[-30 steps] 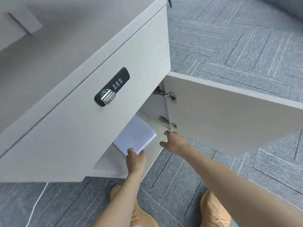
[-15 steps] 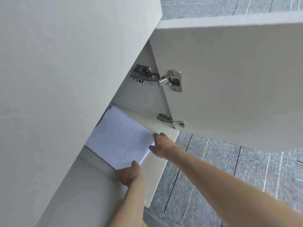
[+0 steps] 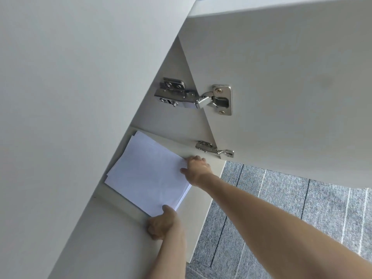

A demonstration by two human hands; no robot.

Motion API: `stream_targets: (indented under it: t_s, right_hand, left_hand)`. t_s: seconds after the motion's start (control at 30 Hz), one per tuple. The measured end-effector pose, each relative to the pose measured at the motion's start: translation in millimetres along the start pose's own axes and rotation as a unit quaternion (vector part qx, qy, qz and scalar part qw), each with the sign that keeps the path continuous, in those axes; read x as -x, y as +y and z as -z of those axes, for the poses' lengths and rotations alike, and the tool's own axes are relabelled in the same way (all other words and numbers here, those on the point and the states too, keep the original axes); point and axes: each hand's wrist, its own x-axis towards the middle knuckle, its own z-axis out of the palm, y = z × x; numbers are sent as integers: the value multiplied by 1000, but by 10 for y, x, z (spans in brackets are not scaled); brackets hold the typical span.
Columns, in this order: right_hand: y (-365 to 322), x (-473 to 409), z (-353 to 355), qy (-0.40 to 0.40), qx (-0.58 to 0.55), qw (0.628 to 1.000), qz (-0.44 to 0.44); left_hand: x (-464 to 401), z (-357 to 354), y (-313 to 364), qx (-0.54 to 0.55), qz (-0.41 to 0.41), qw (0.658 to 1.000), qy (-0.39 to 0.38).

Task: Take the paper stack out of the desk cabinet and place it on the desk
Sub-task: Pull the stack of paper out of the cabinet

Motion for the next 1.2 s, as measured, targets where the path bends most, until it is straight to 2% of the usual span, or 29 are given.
stream_targets:
  t_s: [0.23, 0.4, 0.47, 0.6, 0.7, 0.87, 0.97, 1.1, 1.2]
  right_hand:
    - [335, 162, 37, 47, -81, 995, -31]
    - [775, 512, 78, 48, -76, 994, -57]
    - [990, 625, 94, 40, -93, 992, -79]
    - [1285, 791, 184, -2, -115, 988, -104]
    - [1312, 779, 259, -22, -139, 986, -95]
    - [1139, 454, 288, -85, -57, 993, -63]
    - [1051, 290, 247, -95, -66, 992, -59]
    - [1104, 281, 206, -98, -112, 986, -69]
    - [1086, 434, 238, -85, -130, 986, -63]
  left_hand:
    - [306, 87, -36, -22, 2, 1000, -20]
    - [691, 26, -420, -7, -17, 998, -67]
    - [911, 34, -574, 16, -31, 995, -95]
    - [1144, 100, -874, 113, 7, 981, -154]
    - [1088, 121, -924, 207, 70, 964, -152]
    - [918, 130, -854, 292, 168, 921, -197]
    - [823, 151, -811, 308, 161, 900, -264]
    - [692, 282, -665, 328, 161, 851, -377]
    - [723, 404, -592, 316, 134, 847, -406]
